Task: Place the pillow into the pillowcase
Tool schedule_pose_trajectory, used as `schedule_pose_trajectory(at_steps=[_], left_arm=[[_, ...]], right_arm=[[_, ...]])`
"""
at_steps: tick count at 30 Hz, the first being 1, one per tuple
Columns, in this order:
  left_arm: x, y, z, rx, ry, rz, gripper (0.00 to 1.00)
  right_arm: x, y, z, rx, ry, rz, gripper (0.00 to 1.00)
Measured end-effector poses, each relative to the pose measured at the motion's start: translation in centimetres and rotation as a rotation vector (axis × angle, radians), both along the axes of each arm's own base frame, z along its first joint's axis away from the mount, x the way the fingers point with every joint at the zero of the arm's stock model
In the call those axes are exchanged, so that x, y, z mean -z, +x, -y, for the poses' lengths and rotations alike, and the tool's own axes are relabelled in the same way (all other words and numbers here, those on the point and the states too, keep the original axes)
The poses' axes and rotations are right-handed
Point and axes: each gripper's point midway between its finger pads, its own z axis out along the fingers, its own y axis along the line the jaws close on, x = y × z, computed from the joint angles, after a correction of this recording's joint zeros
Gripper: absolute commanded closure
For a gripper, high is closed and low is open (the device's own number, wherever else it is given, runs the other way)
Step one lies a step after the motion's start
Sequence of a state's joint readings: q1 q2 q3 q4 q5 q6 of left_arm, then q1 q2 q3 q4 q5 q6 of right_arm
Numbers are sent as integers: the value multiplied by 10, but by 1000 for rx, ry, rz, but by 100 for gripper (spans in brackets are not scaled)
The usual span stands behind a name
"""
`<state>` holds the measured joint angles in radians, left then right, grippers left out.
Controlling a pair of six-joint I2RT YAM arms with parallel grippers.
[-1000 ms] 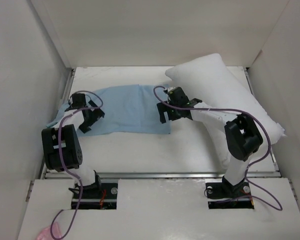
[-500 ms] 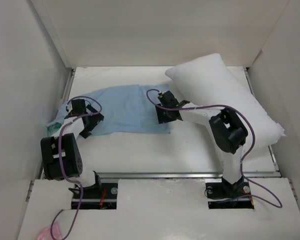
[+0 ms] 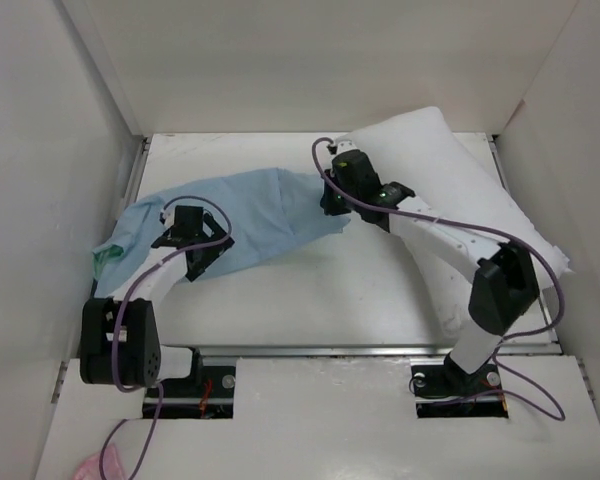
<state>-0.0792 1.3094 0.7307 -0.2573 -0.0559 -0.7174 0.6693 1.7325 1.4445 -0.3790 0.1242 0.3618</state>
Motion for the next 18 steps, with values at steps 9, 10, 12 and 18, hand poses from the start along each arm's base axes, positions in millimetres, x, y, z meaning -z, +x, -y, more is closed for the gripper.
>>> schedule_pose_trajectory(at_steps=[9, 10, 12, 18], left_arm=[[31, 2, 2, -68, -36, -39, 0], [30, 6, 2, -71, -36, -36, 0], [29, 15, 5, -73, -29, -23, 0], [32, 32, 19, -15, 58, -46, 26]], right_arm=[[-60, -28, 13, -32, 75, 58, 100], [-61, -30, 14, -35, 76, 56, 100], [-62, -35, 17, -39, 72, 46, 100], [-86, -48, 28, -43, 90, 80, 100]])
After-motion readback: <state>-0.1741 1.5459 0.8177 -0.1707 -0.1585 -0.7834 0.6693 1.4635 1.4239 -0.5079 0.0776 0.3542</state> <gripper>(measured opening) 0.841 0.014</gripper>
